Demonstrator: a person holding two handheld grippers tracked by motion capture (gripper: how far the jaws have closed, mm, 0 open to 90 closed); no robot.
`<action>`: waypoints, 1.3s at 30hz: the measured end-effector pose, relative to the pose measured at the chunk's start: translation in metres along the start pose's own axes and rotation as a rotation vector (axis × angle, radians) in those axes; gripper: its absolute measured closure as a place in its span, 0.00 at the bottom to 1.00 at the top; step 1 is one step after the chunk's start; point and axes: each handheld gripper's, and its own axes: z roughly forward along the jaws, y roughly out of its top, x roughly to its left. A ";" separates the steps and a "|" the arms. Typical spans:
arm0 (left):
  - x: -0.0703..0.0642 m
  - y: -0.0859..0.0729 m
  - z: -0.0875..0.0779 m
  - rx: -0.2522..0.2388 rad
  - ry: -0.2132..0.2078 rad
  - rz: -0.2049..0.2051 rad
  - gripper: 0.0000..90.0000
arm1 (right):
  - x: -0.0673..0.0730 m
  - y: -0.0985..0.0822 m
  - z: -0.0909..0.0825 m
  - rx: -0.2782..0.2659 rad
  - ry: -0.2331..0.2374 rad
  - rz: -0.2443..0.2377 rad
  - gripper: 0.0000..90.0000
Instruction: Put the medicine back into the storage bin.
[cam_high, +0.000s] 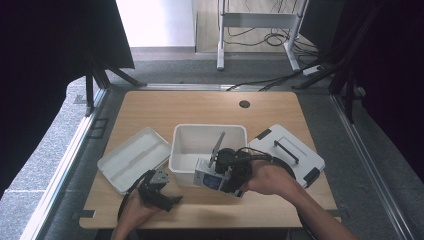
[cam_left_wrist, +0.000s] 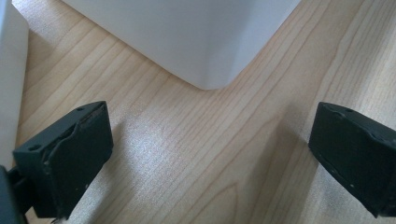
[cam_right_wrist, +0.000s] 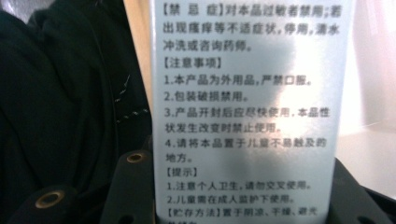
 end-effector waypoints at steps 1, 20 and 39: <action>0.000 0.000 0.000 0.000 0.000 0.000 0.00 | -0.002 0.001 -0.003 -0.005 -0.005 -0.001 0.62; 0.000 0.000 0.000 0.002 0.000 0.002 0.00 | -0.063 0.026 0.003 -0.013 -0.143 0.129 0.62; 0.000 0.000 0.000 0.001 0.001 0.001 0.00 | -0.091 0.026 0.081 0.070 -0.141 0.179 0.62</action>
